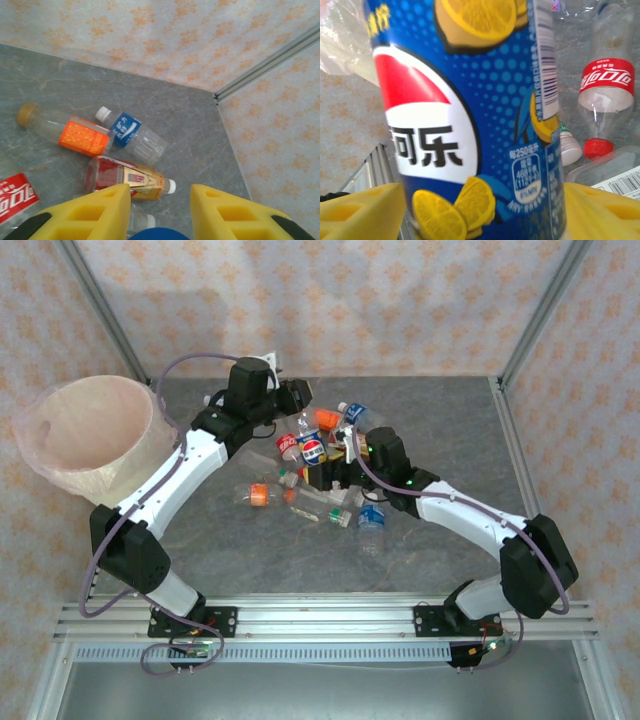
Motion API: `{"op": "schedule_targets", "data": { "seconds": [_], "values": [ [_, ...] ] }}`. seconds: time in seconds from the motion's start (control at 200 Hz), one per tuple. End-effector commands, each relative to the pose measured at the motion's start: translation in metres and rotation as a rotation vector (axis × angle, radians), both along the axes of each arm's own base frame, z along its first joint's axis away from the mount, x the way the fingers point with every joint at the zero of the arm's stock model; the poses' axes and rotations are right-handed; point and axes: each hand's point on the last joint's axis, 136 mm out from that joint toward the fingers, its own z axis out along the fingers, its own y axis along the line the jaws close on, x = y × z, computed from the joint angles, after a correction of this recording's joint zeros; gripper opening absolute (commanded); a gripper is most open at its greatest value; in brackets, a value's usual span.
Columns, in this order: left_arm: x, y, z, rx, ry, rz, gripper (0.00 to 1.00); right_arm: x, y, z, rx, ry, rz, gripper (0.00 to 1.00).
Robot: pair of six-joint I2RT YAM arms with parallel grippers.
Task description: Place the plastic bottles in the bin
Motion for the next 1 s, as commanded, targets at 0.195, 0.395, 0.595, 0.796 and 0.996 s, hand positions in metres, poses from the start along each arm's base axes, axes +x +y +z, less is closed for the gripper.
{"op": "schedule_targets", "data": {
  "seconds": [0.195, 0.395, 0.595, 0.796, 0.996],
  "values": [
    [-0.022, 0.05, 0.048, 0.132, -0.128, 0.143, 0.0, 0.029, -0.05, 0.054, -0.014, -0.216, -0.33, 0.99],
    [-0.065, 0.117, 0.109, 0.272, -0.26, 0.371, 0.0, 0.055, -0.153, 0.053, -0.136, -0.269, -0.904, 0.99],
    [-0.128, 0.2, 0.184, 0.417, -0.426, 0.695, 0.0, 0.056, -0.185, 0.04, -0.154, -0.225, -1.059, 0.99],
    [-0.187, 0.251, 0.257, 0.513, -0.575, 0.919, 0.0, 0.064, -0.172, 0.044, -0.12, -0.211, -1.019, 0.99],
    [-0.216, 0.315, 0.284, 0.746, -0.505, 1.266, 0.0, 0.069, -0.162, 0.052, -0.095, -0.209, -0.989, 0.99]
  ]
}}
